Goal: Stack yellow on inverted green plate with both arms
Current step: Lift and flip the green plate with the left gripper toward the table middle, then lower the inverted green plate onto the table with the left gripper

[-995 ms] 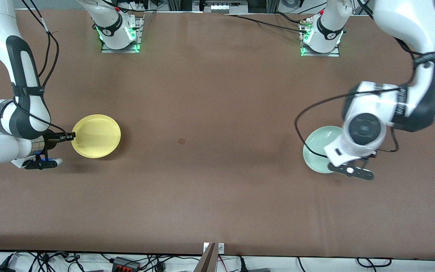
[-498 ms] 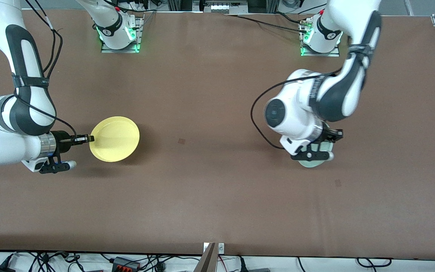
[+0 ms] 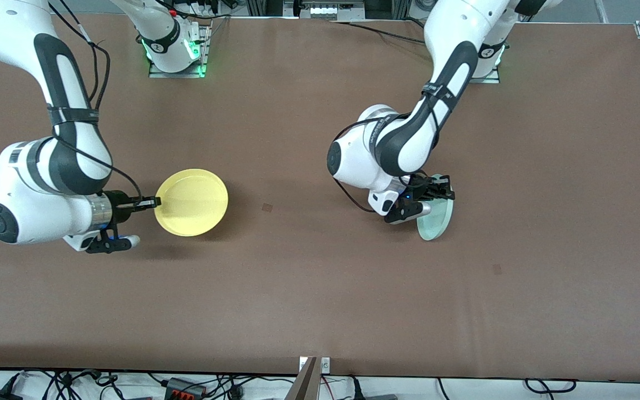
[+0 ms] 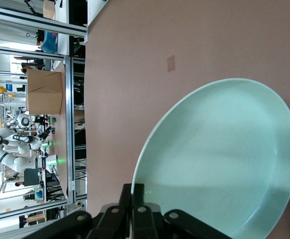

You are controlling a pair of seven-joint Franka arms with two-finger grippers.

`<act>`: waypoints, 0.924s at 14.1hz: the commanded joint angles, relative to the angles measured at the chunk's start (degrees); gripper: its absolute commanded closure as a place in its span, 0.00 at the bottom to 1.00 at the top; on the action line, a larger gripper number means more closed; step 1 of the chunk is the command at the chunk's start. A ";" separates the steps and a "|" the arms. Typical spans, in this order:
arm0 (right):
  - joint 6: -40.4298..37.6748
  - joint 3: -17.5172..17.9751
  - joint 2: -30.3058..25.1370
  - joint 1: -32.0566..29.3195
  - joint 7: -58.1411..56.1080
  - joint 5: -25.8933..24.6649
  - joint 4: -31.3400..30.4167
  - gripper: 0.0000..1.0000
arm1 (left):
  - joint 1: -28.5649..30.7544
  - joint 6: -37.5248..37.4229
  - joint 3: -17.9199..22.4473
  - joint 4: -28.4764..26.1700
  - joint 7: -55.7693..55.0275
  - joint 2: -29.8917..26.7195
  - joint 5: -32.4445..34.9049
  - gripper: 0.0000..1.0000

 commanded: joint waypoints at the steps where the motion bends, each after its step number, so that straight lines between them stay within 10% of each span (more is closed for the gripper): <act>1: -0.94 -0.07 0.07 0.39 0.99 1.03 0.77 1.00 | -2.17 -1.40 0.70 1.44 -5.50 2.93 1.56 0.99; 8: -0.95 -0.24 -0.01 0.48 0.64 0.33 0.69 1.00 | -4.37 11.04 -2.02 1.35 -17.01 3.03 -0.98 0.95; 10: -0.77 -0.33 0.16 0.22 0.73 0.16 0.69 1.00 | -3.84 14.14 -2.82 1.09 -17.56 2.68 -1.51 0.58; 12: -0.59 -0.42 0.25 0.22 0.81 0.50 0.60 1.00 | -2.71 18.86 -3.52 1.35 -17.56 2.15 -4.14 0.00; 13: -0.42 -0.33 0.51 0.57 0.99 0.94 0.60 1.00 | -2.09 22.99 -3.61 1.26 -17.56 1.10 -7.63 0.00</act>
